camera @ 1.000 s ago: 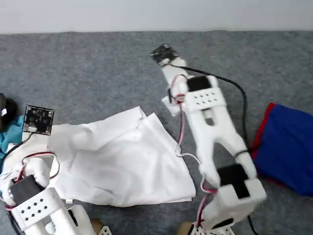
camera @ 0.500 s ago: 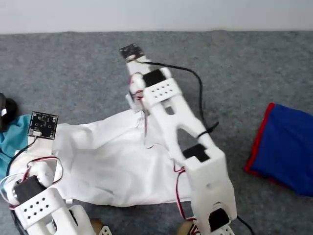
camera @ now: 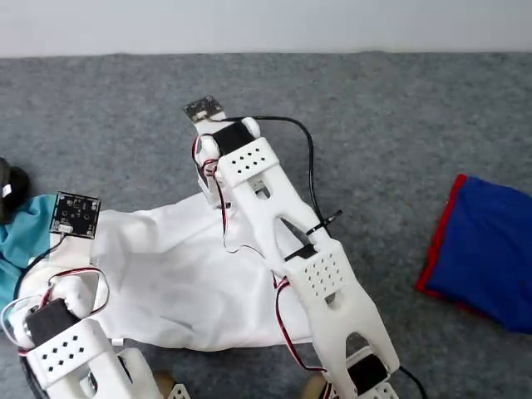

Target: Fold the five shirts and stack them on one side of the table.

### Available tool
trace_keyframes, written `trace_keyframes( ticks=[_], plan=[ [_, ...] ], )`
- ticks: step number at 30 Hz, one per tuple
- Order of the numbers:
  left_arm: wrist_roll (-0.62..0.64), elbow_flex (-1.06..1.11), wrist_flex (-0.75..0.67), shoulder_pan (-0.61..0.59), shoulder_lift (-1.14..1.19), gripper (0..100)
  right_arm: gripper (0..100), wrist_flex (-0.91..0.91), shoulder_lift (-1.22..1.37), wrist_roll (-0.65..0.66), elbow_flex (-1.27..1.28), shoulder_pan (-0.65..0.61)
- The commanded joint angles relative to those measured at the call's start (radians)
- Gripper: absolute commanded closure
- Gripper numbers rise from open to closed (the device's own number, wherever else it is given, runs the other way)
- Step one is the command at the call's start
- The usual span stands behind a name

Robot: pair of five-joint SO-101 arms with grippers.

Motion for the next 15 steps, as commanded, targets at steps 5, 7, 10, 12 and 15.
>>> trace_keyframes(
  ticks=[5,7,10,12,15],
  plan=[
    [-0.003,-0.005,0.009,-0.005,-0.012,100,82.3,-0.001,0.065,-0.012,-0.121,-0.013],
    [-0.003,-0.005,0.009,-0.005,-0.012,100,82.3,-0.001,0.087,-0.012,-0.137,-0.022],
    [-0.003,-0.005,0.009,-0.005,-0.012,100,82.3,-0.001,0.108,-0.009,-0.147,-0.047],
    [-0.003,-0.005,0.009,-0.005,-0.012,100,82.3,-0.012,0.12,-0.008,-0.147,-0.065],
    [-0.003,-0.005,0.009,-0.005,-0.012,100,82.4,-0.035,0.14,-0.008,-0.147,-0.076]
  ],
)
